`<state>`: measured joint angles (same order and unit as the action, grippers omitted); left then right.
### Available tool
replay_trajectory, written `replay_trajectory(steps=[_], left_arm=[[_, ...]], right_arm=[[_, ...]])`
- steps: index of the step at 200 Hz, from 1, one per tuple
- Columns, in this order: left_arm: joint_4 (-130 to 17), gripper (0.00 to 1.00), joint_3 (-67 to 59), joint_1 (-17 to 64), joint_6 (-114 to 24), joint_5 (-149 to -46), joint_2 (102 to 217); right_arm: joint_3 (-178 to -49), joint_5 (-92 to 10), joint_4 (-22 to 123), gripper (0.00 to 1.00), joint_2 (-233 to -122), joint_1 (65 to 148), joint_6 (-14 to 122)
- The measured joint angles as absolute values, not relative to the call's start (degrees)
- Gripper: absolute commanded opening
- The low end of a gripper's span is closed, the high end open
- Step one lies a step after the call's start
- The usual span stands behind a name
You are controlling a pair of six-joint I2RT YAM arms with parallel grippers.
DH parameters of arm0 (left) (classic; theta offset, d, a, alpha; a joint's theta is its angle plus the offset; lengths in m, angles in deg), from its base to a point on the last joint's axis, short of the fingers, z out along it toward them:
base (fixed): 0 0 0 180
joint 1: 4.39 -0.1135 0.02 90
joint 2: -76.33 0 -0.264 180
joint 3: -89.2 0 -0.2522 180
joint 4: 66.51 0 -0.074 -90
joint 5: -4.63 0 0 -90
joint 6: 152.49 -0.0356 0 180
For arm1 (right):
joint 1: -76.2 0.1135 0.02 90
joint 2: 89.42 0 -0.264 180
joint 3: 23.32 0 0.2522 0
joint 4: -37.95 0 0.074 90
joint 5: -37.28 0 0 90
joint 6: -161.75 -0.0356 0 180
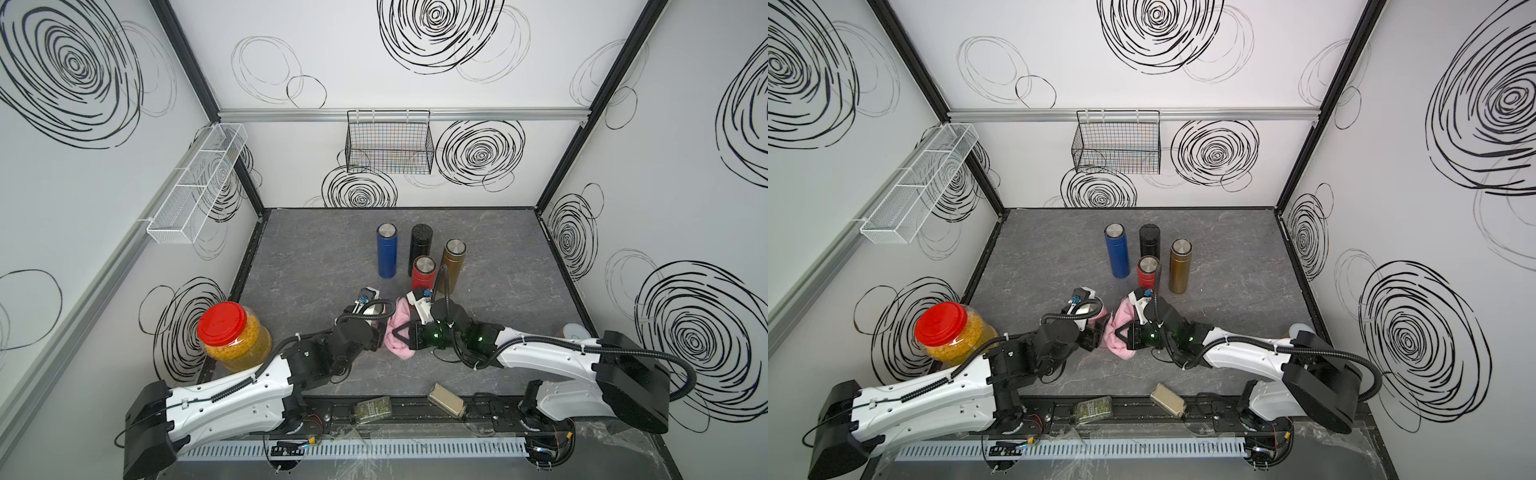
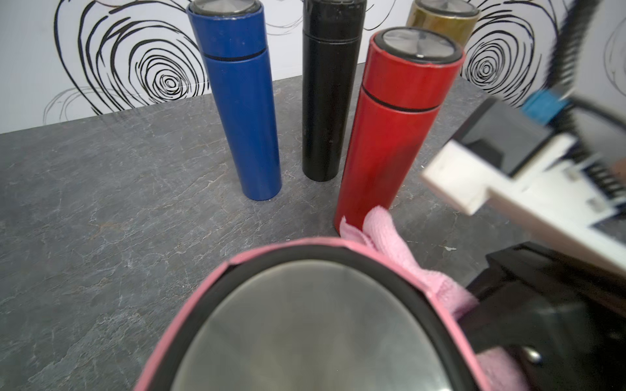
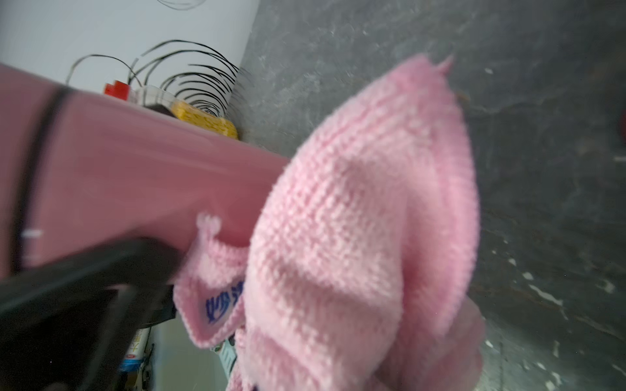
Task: Wipe the surface of the thermos
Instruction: Wipe the dirt from the surface of the thermos.
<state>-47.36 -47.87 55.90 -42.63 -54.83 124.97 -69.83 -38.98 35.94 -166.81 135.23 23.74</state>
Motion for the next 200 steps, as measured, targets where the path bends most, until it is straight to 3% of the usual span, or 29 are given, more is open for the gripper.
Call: replay_trajectory(steps=[42, 121, 200], left_arm=[[-56.2, 0.00, -54.5, 55.2, -47.3, -61.8, 119.8], [-58.6, 0.00, -58.9, 55.4, -53.6, -72.6, 113.0], [-60.7, 0.00, -59.0, 55.7, -54.6, -73.8, 114.7]], right_arm=[[-65.0, -37.6, 36.5, 0.00, -171.7, 134.9, 22.9], [-68.6, -35.6, 35.6, 0.00, -153.9, 131.3, 25.8], [-64.7, -37.3, 34.1, 0.00, -162.9, 132.7, 24.0]])
